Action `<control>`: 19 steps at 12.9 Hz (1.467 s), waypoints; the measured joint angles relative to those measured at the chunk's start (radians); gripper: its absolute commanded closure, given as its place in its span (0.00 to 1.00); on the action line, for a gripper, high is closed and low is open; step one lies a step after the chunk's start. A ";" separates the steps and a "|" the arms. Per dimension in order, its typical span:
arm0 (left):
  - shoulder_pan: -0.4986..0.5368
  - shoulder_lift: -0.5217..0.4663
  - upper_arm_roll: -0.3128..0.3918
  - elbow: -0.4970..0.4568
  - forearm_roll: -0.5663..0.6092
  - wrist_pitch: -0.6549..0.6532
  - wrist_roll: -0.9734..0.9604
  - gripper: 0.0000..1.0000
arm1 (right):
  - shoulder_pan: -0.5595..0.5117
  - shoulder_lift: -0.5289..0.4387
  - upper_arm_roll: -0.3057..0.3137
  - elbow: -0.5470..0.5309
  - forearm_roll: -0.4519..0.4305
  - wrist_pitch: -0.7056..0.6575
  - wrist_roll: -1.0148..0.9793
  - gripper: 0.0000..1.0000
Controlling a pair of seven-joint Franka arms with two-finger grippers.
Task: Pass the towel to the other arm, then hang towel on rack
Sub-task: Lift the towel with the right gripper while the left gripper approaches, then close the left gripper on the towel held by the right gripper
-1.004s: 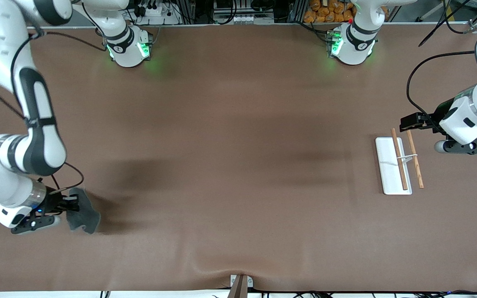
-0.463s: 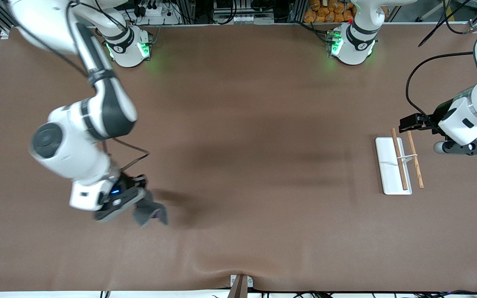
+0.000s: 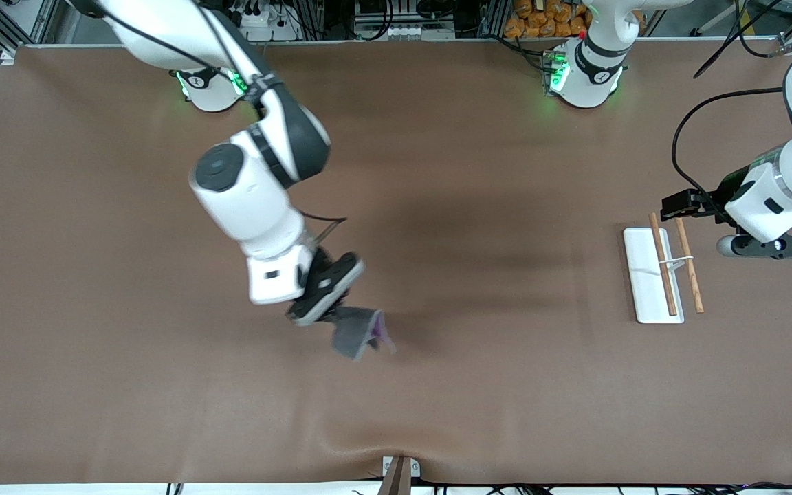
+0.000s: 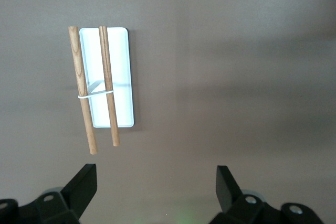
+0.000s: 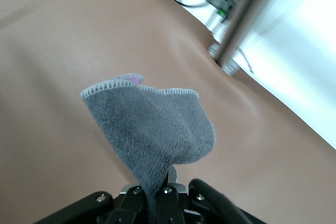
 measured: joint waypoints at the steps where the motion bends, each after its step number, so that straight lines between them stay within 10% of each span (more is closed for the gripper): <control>1: -0.002 0.002 -0.001 -0.006 0.000 0.000 -0.007 0.00 | 0.029 0.011 0.000 0.002 -0.001 0.033 -0.003 1.00; 9: -0.078 0.029 -0.089 -0.017 -0.130 0.031 -0.487 0.00 | 0.249 0.034 -0.001 0.059 -0.003 0.122 -0.086 1.00; 19: -0.070 0.171 -0.082 0.042 -0.431 0.115 -0.843 0.00 | 0.274 0.037 -0.008 0.060 -0.002 0.132 -0.086 1.00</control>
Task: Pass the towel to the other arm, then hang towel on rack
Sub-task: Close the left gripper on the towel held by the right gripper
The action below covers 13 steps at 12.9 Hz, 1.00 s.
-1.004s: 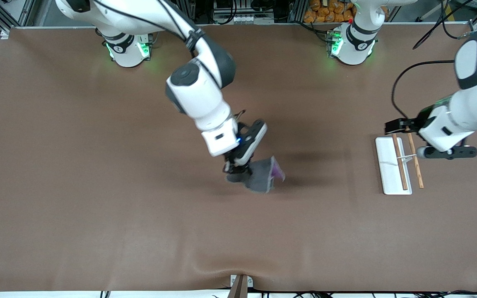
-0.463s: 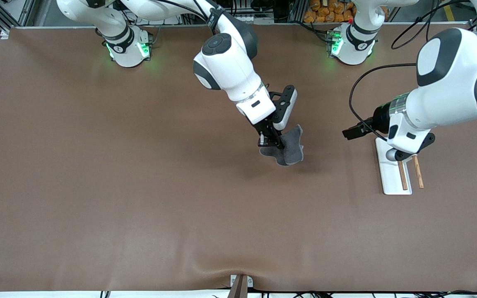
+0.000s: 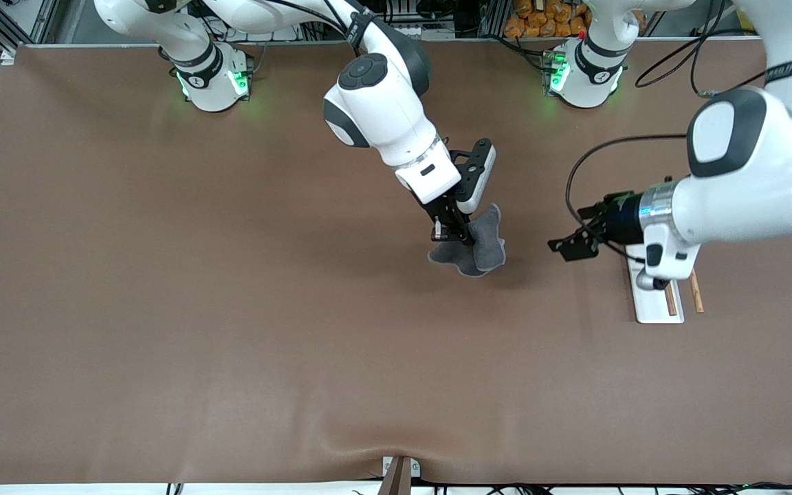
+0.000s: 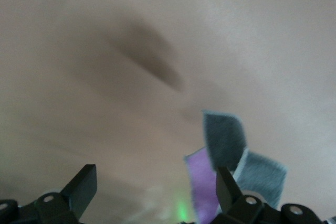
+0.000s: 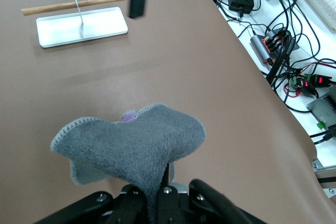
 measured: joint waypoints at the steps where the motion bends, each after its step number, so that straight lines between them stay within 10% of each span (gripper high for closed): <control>1: -0.003 0.032 -0.001 0.029 -0.006 0.009 -0.003 0.00 | 0.000 0.000 0.000 0.000 0.000 0.000 0.000 1.00; 13: -0.051 0.152 -0.016 0.122 -0.154 0.096 -0.012 0.20 | 0.000 0.001 -0.001 0.000 0.001 0.025 0.001 1.00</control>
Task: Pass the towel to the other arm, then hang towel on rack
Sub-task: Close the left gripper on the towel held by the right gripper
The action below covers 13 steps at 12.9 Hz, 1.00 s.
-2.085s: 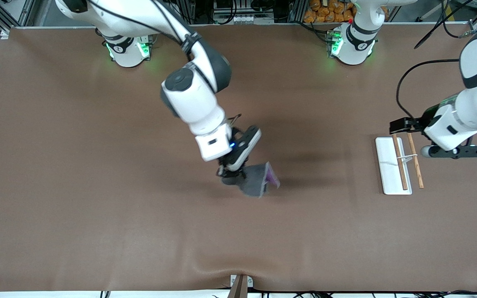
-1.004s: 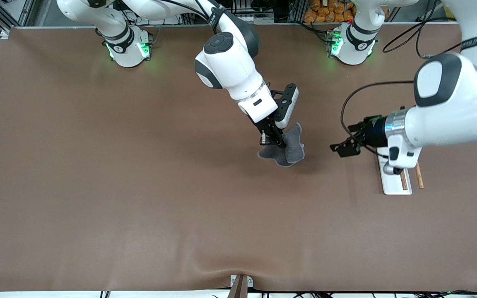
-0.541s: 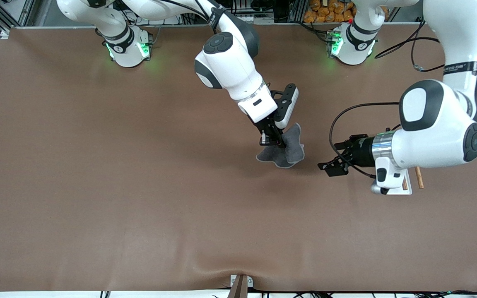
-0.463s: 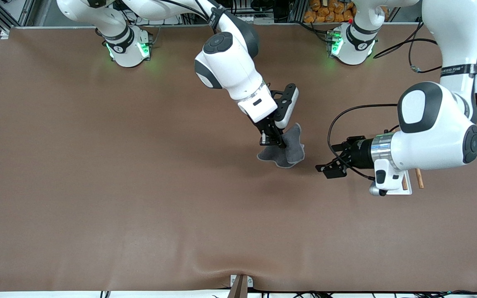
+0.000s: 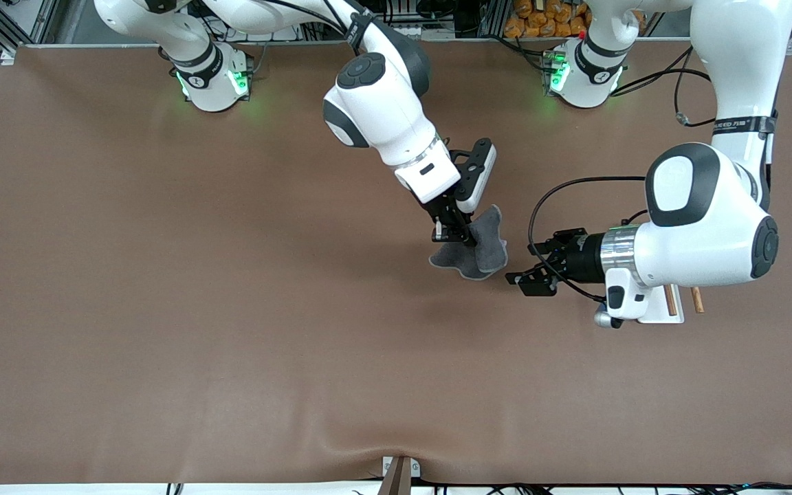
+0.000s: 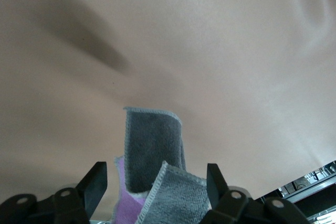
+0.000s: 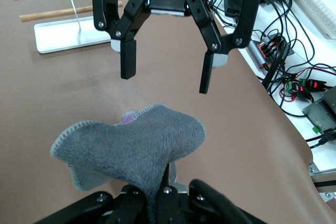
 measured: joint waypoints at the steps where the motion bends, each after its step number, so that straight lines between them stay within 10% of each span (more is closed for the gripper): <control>1: -0.001 0.002 -0.004 0.000 -0.013 0.000 0.000 0.21 | 0.000 0.000 0.000 0.000 0.000 0.000 0.000 1.00; 13: -0.007 0.024 -0.027 0.003 -0.036 0.000 0.000 0.50 | 0.000 0.000 0.000 0.000 0.000 0.003 0.000 1.00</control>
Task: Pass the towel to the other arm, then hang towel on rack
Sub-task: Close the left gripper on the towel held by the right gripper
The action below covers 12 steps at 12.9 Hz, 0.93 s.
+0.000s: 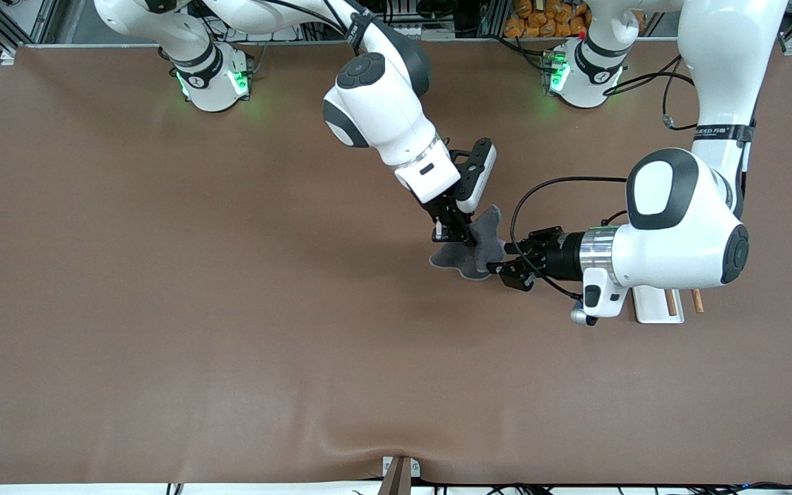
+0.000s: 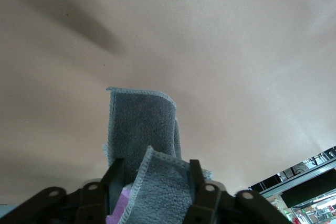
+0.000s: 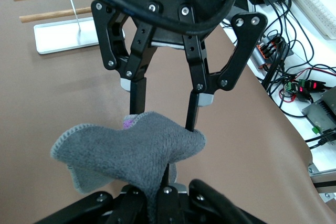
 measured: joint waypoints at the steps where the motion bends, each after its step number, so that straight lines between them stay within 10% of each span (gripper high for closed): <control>1: 0.000 0.000 0.000 0.001 -0.004 0.000 0.000 0.54 | 0.000 0.000 0.000 0.000 0.000 0.000 0.000 1.00; 12: 0.000 0.000 0.000 0.003 -0.018 0.000 0.000 1.00 | 0.000 0.002 0.000 0.000 0.000 0.001 0.005 1.00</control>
